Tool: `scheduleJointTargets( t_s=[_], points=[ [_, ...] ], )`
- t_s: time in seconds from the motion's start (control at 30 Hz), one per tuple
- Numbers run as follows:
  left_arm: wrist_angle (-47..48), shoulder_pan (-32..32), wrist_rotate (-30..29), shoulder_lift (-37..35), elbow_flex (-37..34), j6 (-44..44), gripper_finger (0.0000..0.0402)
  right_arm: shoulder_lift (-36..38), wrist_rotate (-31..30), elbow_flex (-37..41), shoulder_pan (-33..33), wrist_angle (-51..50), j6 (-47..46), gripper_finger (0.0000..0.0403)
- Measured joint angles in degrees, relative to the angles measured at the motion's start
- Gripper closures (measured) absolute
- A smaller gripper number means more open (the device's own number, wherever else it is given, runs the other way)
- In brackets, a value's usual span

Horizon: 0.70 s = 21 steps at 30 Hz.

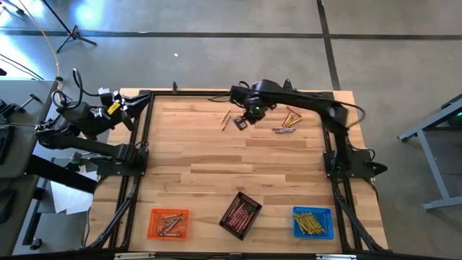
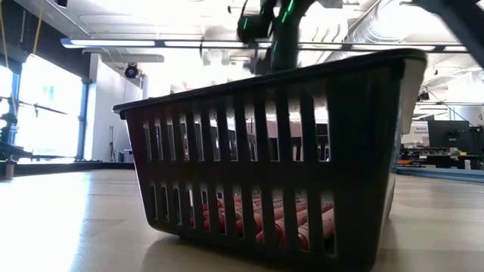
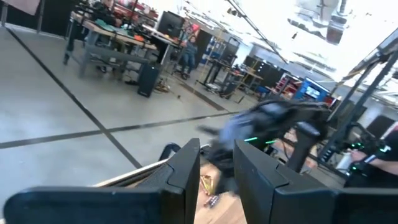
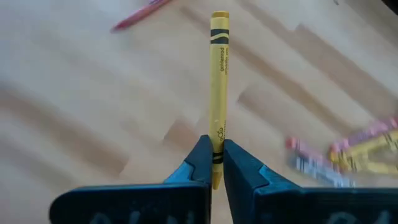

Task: Sort crayons
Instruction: Put the yellow crayon into the blue bin

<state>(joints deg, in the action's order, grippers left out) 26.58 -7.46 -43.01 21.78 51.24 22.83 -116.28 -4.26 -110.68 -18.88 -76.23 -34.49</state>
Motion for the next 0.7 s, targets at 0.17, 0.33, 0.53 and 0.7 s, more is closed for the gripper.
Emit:
scheduleJointTargets(
  t_s=[0.17,0.33,0.53,0.7],
  points=[
    [-0.21,0.00,-0.23,0.02,-0.02,0.96,0.0316,9.50,-3.29,-0.06,7.79,-6.19,-4.77,0.0397],
    [-2.52,0.00,-0.27,0.21,-0.02,2.56,0.0316,16.58,-7.20,-0.01,16.94,-14.27,-17.09,0.0398],
    [-6.45,0.00,-0.32,2.48,-0.02,3.54,0.0316,23.30,-7.06,9.22,31.88,-13.75,-36.76,0.0398],
    [-12.07,0.00,-0.13,6.34,-0.03,2.61,0.0316,27.90,2.23,22.23,47.45,-9.58,-59.13,0.0399]
  ],
)
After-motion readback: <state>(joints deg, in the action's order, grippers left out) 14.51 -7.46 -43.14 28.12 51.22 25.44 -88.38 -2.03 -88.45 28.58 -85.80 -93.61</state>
